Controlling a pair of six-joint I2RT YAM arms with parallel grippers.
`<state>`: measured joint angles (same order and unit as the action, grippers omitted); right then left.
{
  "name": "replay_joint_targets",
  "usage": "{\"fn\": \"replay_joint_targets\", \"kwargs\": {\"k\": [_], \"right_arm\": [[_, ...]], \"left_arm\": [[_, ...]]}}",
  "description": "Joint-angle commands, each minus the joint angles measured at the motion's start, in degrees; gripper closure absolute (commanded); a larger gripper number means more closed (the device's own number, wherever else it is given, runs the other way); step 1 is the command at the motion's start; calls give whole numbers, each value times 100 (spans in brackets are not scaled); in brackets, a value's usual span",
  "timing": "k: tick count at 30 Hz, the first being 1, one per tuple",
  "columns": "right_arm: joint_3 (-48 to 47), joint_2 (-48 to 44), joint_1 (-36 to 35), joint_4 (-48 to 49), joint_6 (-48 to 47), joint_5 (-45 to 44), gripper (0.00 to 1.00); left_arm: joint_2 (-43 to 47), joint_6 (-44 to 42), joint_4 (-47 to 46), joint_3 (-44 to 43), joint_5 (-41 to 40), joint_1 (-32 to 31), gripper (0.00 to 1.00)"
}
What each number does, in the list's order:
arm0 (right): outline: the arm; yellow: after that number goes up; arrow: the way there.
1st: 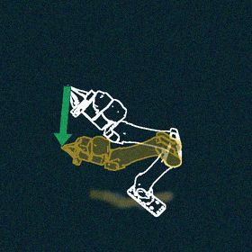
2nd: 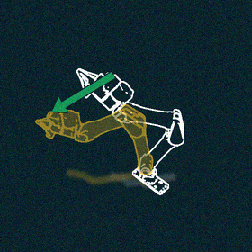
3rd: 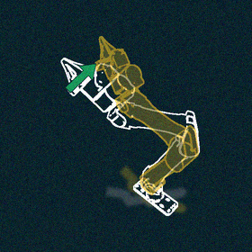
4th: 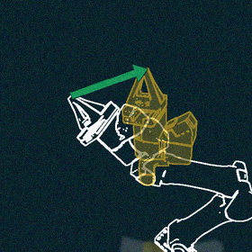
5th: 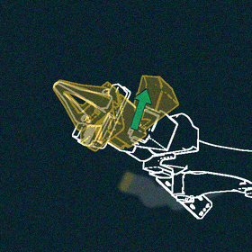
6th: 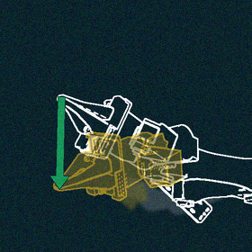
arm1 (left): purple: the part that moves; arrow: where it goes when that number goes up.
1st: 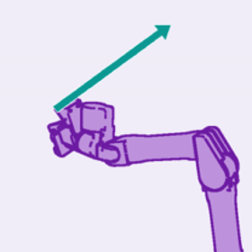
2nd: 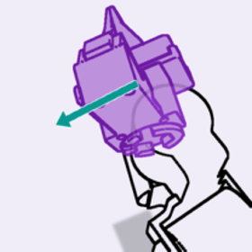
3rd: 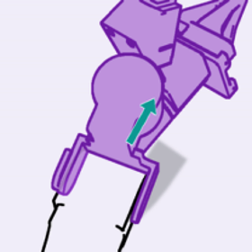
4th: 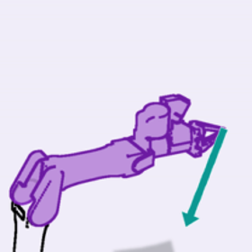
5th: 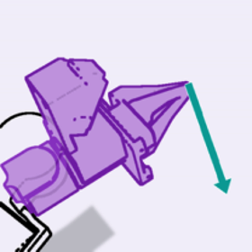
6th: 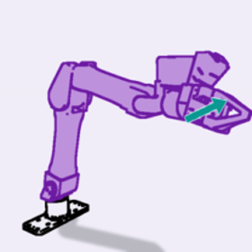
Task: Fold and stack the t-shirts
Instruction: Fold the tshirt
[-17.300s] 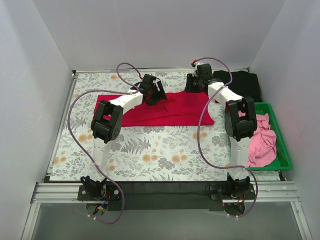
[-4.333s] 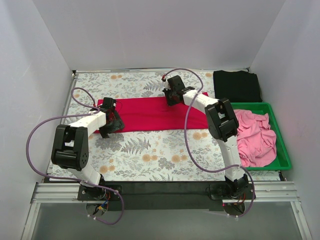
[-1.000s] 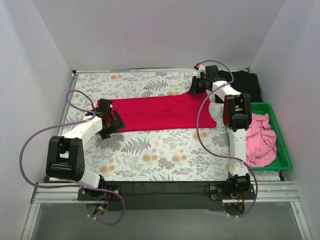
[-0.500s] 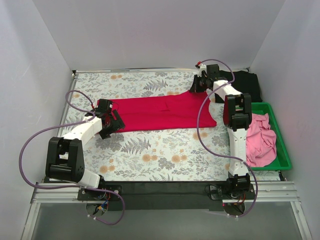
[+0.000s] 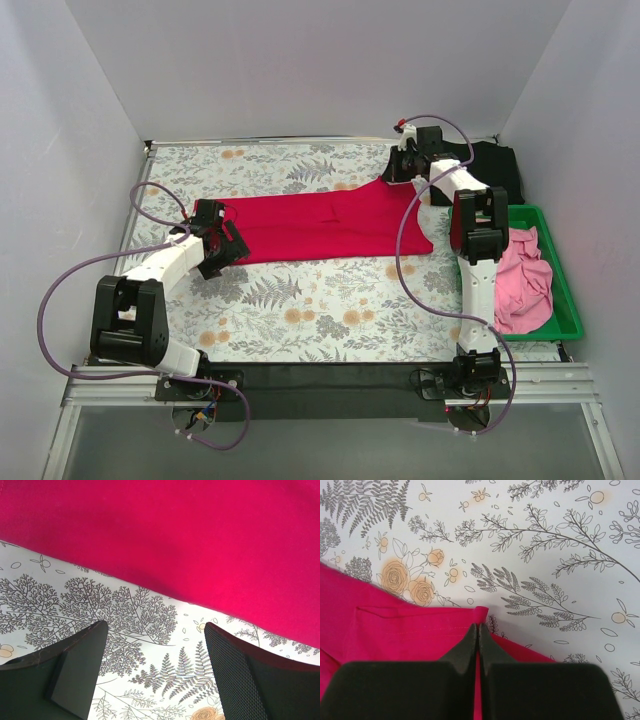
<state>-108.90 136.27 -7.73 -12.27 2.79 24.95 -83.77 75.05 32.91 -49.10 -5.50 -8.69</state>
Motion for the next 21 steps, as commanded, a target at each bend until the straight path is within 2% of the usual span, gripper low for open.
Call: {"fn": "replay_joint_targets", "kwargs": {"k": [1,11,21], "right_arm": [[44,-425,43,260,-41,194,99],[571,-803,17,269,-191,405,99],[1485,-1585,-115,260,-542,581,98]], "left_arm": [[300,54,-74,111,5,25,28],[326,159,-214,164,84,25,28],[449,98,-495,243,268,34,28]]}}
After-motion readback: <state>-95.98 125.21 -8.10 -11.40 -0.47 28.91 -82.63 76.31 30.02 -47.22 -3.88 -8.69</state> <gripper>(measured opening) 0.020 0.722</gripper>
